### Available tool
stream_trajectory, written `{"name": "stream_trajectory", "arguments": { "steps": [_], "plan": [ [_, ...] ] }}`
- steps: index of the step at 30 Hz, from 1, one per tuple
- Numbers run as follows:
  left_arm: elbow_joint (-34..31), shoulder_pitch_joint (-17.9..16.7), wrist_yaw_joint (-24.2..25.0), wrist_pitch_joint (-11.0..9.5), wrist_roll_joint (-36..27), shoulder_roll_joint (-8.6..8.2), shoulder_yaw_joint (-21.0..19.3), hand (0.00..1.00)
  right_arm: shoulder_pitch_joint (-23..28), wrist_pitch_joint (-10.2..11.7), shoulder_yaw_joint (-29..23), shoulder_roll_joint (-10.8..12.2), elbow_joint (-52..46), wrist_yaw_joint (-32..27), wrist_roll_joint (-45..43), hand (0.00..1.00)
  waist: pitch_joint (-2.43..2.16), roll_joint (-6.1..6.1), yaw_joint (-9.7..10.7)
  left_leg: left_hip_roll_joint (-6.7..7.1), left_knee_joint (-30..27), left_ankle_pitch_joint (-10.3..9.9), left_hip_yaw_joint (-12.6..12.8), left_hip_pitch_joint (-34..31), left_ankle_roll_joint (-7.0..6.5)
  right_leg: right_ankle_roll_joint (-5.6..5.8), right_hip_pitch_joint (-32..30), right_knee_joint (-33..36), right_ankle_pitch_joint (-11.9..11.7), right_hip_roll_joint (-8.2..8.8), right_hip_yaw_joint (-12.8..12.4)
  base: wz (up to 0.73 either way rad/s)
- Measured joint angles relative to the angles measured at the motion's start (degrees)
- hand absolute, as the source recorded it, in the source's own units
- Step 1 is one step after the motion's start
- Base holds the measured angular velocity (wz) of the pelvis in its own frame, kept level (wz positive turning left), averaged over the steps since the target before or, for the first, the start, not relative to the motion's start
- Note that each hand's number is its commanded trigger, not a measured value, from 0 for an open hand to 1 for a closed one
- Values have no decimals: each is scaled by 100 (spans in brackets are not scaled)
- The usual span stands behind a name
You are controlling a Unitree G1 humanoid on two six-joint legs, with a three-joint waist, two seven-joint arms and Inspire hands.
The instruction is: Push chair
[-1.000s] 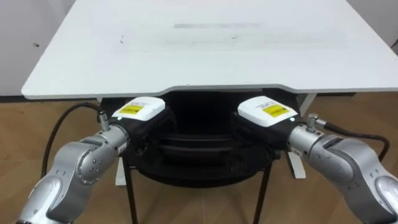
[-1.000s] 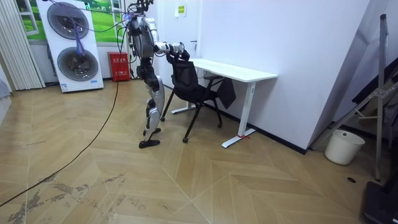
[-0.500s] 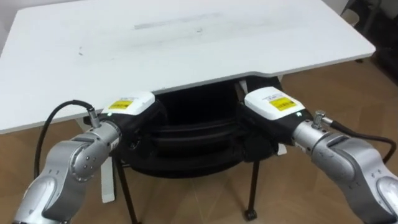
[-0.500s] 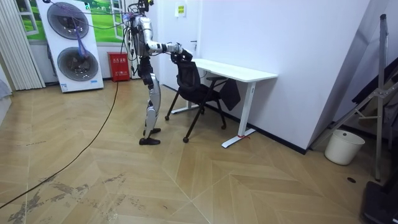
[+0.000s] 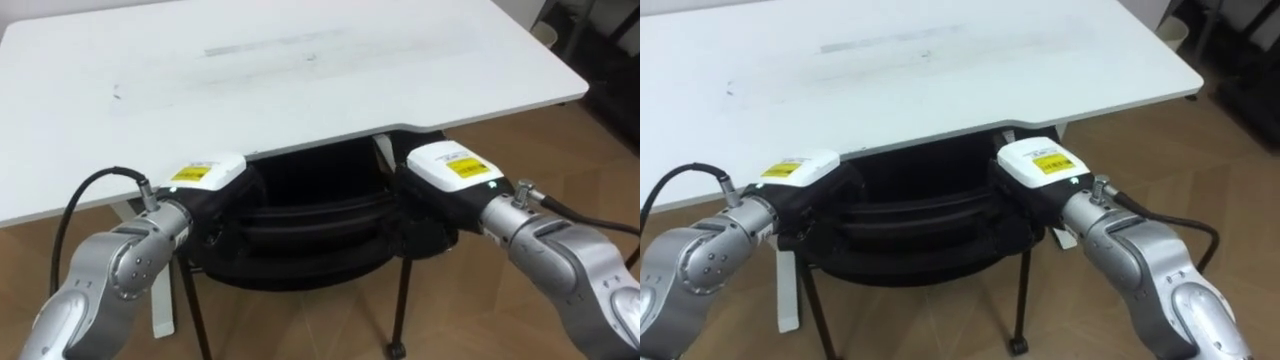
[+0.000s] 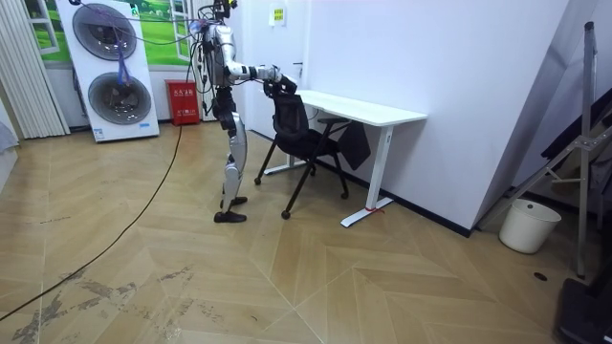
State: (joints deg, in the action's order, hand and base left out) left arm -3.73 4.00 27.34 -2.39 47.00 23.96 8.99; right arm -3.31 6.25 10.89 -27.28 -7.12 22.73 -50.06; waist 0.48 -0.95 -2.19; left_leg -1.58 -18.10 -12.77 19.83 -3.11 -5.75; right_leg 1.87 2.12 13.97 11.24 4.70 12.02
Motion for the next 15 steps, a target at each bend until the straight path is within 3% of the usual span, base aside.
{"name": "stream_trajectory", "arguments": {
  "steps": [8, 15],
  "plan": [
    [-358, 0, 66, -6, -37, 1, -3, 0, 0, -265, -106, 6, -34, -162, -157, 0, 7, -16, 27, 58, 194, 37, 30, 230, 22, 16, 136, -40, -13, 18, -28, -4],
    [-364, 0, 66, -7, -23, -10, -3, 0, 0, -266, -106, 15, -34, -228, -228, 0, 9, -14, 17, 70, 246, 49, 32, 280, 38, 16, 180, -73, -13, 11, -27, 0]
  ]
}}
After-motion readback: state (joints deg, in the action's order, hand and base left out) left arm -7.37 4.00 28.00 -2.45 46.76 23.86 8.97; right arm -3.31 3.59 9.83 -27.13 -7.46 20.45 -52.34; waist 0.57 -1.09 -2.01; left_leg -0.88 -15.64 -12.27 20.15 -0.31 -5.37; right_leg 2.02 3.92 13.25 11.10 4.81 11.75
